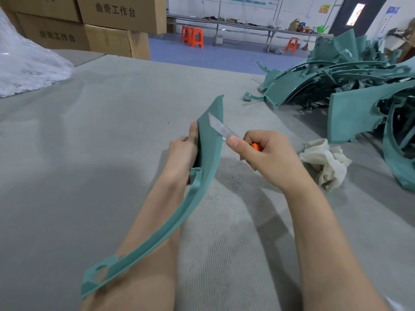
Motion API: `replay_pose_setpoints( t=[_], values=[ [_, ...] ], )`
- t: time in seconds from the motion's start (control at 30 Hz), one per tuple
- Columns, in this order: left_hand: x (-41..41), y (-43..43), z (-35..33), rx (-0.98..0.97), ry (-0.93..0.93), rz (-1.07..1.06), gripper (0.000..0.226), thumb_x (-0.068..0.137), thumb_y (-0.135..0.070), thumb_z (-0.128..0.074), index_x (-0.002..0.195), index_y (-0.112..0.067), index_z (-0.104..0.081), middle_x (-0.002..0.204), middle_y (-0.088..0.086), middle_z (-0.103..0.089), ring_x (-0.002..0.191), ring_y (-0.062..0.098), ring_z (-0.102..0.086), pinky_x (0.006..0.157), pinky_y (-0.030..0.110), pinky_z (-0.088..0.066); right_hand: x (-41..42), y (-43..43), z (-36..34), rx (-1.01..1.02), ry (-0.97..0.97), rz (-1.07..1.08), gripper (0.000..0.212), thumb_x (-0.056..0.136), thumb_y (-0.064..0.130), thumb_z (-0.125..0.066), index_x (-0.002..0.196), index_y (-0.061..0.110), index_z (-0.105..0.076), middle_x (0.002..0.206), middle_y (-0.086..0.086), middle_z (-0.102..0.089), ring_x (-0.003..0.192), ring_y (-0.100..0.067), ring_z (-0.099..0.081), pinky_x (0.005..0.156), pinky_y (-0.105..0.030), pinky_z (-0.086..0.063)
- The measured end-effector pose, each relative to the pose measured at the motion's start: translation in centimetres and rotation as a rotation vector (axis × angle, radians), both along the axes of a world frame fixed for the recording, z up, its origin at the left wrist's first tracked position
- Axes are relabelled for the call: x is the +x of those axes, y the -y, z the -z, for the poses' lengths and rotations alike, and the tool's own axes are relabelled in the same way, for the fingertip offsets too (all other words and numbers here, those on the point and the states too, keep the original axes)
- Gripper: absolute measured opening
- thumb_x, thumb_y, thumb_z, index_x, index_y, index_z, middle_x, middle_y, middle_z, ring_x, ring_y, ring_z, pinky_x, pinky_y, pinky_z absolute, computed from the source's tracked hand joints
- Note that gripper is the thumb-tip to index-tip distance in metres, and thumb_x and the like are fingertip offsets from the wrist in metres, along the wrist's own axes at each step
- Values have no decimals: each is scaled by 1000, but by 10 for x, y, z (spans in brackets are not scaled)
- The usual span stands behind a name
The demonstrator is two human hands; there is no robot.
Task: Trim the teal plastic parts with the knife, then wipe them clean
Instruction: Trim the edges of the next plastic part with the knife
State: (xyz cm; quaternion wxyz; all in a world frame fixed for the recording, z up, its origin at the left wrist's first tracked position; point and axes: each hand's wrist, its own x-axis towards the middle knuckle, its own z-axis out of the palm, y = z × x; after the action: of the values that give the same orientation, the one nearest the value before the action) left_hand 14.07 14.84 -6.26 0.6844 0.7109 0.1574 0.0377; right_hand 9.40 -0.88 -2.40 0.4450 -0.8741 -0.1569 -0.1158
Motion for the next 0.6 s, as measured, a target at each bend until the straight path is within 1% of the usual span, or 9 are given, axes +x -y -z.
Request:
replay_pose_setpoints(
  t=[0.1, 0.13, 0.17, 0.23, 0.27, 0.33, 0.43, 0.5, 0.6],
  values=[
    [1, -1, 0, 33, -19, 0, 57, 95, -58, -42, 64, -12, -55, 57, 0, -55, 28, 3, -48, 28, 11, -30, 2, -2, 1, 27, -3, 50, 80, 65, 71, -53, 71, -9, -52, 54, -7, -38, 48, -10, -31, 51, -27, -28],
    [0, -1, 0, 44, -25, 8, 57, 95, -58, -42, 67, -11, -57, 59, 0, -56, 34, 6, -52, 33, 12, -33, 4, -1, 2, 37, 5, 78, 81, 67, 71, -54, 72, -9, -52, 55, -9, -39, 50, -13, -32, 53, -28, -29],
    [1, -1, 1, 54, -21, 16, 57, 94, -59, -42, 72, -9, -59, 63, 1, -57, 42, 12, -54, 41, 14, -38, 5, 0, 3, 44, 16, 115, 80, 71, 70, -55, 73, -10, -54, 57, -13, -40, 52, -16, -34, 55, -29, -31],
    [2, 0, 2, 62, 1, 37, 54, 93, -60, -42, 82, -10, -60, 72, 6, -55, 60, 20, -51, 59, 26, -42, 9, 4, 3, 45, 47, 208, 75, 79, 65, -56, 76, -10, -56, 61, -23, -45, 55, -20, -38, 58, -32, -36],
    [1, 0, 1, 62, 6, 39, 53, 93, -60, -42, 84, -11, -58, 75, 8, -53, 64, 21, -49, 62, 30, -41, 9, 6, 3, 43, 63, 247, 73, 82, 63, -56, 76, -10, -57, 63, -27, -48, 56, -21, -39, 59, -33, -38],
    [0, -2, 1, 52, -2, 37, 55, 93, -62, -41, 82, -10, -57, 70, 7, -51, 60, 21, -48, 59, 30, -42, 8, 8, 1, 48, 69, 250, 72, 84, 62, -56, 75, -9, -57, 65, -28, -50, 56, -20, -40, 58, -32, -37],
    [-2, -5, 0, 11, -23, 4, 59, 92, -63, -41, 75, -10, -57, 61, 3, -53, 46, 18, -50, 49, 23, -43, 2, 8, -3, 75, 27, 121, 73, 75, 69, -54, 68, -4, -56, 53, -11, -44, 50, -12, -39, 55, -27, -35],
    [-2, -6, -1, -3, -29, -2, 59, 93, -63, -39, 78, -9, -57, 64, 4, -53, 48, 18, -50, 48, 21, -43, -1, 7, -5, 64, -7, 31, 76, 68, 72, -53, 68, -4, -54, 51, -3, -44, 47, -9, -37, 52, -24, -35],
    [-5, -10, -1, -46, -4, -20, 57, 96, -59, -36, 81, -9, -58, 59, 2, -53, 42, 14, -51, 36, 13, -37, -3, 5, -5, 55, -69, -94, 75, 64, 68, -59, 70, -7, -54, 49, -1, -41, 45, -8, -33, 47, -19, -30]
  ],
)
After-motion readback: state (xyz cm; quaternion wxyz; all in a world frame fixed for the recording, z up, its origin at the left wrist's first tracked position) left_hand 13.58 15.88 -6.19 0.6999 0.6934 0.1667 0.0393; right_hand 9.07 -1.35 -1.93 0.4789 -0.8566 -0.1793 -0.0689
